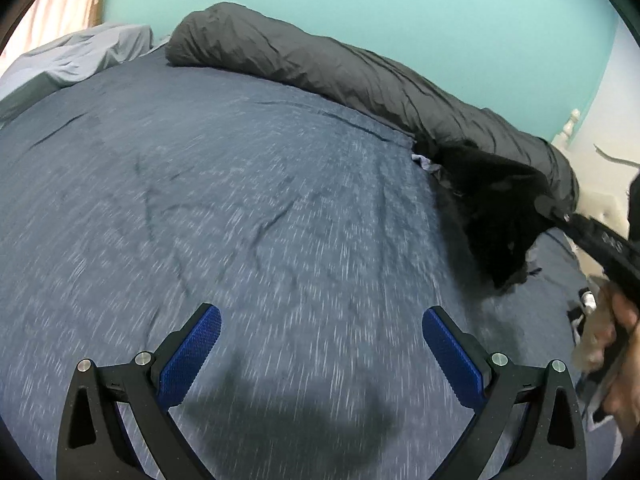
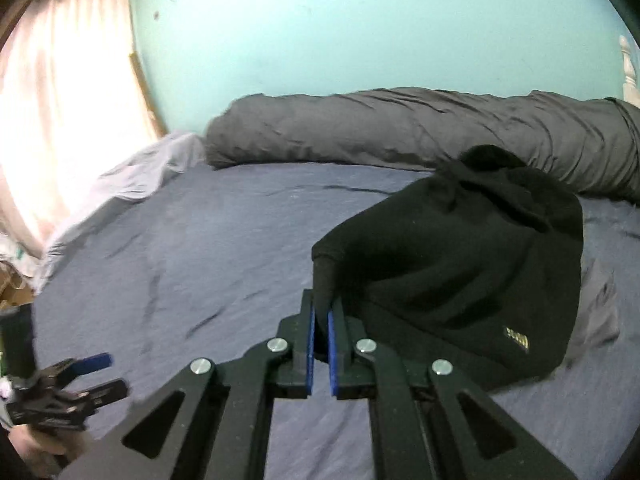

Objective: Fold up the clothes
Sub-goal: 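Pull the black fleece out flat across the bed with the right tool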

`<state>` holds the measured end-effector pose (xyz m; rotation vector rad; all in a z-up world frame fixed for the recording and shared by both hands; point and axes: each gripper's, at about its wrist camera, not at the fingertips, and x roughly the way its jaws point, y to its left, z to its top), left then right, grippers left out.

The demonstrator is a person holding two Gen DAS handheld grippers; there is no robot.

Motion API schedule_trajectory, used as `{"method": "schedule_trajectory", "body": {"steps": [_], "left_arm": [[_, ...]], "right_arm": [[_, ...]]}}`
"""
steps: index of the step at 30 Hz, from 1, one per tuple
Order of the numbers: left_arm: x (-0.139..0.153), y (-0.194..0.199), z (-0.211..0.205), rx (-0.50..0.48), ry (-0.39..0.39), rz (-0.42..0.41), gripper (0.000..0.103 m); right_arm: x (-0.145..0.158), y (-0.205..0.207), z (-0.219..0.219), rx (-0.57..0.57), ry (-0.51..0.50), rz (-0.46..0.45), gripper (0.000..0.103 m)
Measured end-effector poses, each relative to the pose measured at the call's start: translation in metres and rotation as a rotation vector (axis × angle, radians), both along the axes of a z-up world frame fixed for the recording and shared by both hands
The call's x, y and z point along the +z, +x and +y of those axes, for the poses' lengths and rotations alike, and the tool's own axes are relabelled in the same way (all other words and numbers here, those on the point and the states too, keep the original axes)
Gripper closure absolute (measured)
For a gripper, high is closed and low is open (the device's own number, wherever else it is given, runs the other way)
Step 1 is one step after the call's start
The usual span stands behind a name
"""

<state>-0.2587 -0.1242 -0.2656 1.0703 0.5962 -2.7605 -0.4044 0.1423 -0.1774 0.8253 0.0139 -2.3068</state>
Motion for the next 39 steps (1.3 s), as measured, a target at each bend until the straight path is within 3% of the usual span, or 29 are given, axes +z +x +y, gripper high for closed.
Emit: {"method": "schedule_trajectory", "body": {"steps": [14, 20, 26, 31, 34, 37, 39], "left_arm": [[0.047, 0.165, -0.025, 0.003, 0.041, 0.051, 0.000], [0.059, 0.198, -0.036, 0.013, 0.037, 0.064, 0.000], [0.071, 0.230, -0.047, 0.022, 0.033, 0.076, 0.000], [0.054, 0.224, -0.037, 0.002, 0.046, 0.052, 0.000], [0.043, 0.220, -0.031, -0.011, 0.054, 0.038, 0.000], [0.033, 0.216, -0.025, -0.023, 0.062, 0.024, 0.000], [0.026, 0.214, -0.021, -0.032, 0.067, 0.014, 0.000]], "right_arm": [[0.064, 0.216, -0.013, 0.114, -0.103, 0.011, 0.098], [0.090, 0.275, -0.038, 0.189, -0.160, 0.013, 0.098], [0.067, 0.292, -0.044, 0.153, -0.143, -0.077, 0.098], [0.031, 0.288, -0.040, 0.081, -0.063, -0.204, 0.092], [0.029, 0.285, -0.017, 0.018, -0.070, -0.206, 0.064], [0.027, 0.281, 0.013, -0.057, -0.102, -0.203, 0.044], [0.020, 0.274, 0.035, -0.112, -0.129, -0.211, 0.042]]}}
